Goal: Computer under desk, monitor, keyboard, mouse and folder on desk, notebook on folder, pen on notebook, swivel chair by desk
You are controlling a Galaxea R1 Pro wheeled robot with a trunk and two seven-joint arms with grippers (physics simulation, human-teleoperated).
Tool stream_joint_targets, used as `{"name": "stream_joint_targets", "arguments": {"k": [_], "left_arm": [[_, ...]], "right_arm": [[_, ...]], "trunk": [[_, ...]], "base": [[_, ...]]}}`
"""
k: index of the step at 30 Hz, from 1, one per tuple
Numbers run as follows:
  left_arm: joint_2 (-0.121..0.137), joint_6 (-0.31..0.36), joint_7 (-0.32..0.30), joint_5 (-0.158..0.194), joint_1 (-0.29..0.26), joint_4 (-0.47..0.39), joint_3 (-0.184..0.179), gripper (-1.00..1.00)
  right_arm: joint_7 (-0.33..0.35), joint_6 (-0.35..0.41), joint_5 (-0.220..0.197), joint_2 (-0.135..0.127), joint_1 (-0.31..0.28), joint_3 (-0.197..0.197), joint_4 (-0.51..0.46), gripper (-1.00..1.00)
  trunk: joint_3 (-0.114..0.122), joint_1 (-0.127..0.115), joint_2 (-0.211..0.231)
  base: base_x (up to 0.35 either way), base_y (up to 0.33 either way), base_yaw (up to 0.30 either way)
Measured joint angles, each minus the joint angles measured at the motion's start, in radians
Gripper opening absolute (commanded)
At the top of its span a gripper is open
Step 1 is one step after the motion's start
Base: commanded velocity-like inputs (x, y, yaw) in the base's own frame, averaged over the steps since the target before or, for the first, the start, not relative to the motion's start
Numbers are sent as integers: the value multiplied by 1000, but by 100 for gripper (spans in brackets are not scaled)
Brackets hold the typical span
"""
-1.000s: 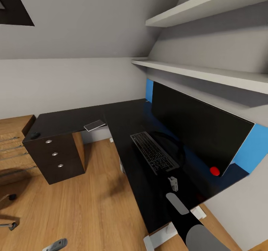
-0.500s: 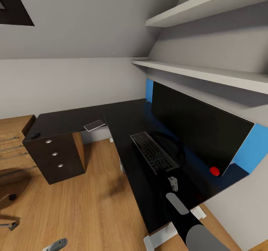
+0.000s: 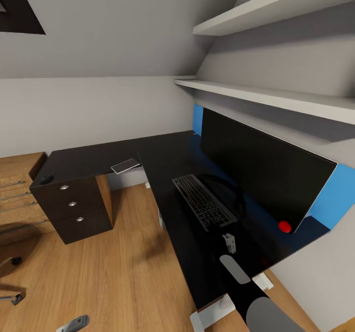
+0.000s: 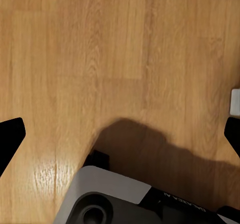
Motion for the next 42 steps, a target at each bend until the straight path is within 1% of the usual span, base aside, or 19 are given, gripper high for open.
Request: {"name": "stream_joint_targets", "arguments": {"k": [6, 25, 26, 42], "left_arm": [[0, 0, 0, 0, 0, 0, 0, 100], [0, 1, 0, 0, 0, 1, 0, 100], [0, 1, 0, 0, 0, 1, 0, 100], [1, 1, 0, 0, 0, 1, 2, 100]], "right_arm": [[0, 0, 0, 0, 0, 0, 0, -100], [-1, 0, 2, 0, 0, 0, -1, -100], [-1, 0, 1, 0, 0, 0, -1, 100], [1, 0, 2, -2, 0, 0, -2, 100]], "trunk": [[0, 0, 0], [0, 0, 0], [0, 0, 0], [0, 0, 0]], "base": [[95, 0, 0], [5, 0, 0], [0, 0, 0], [0, 0, 0]]}}
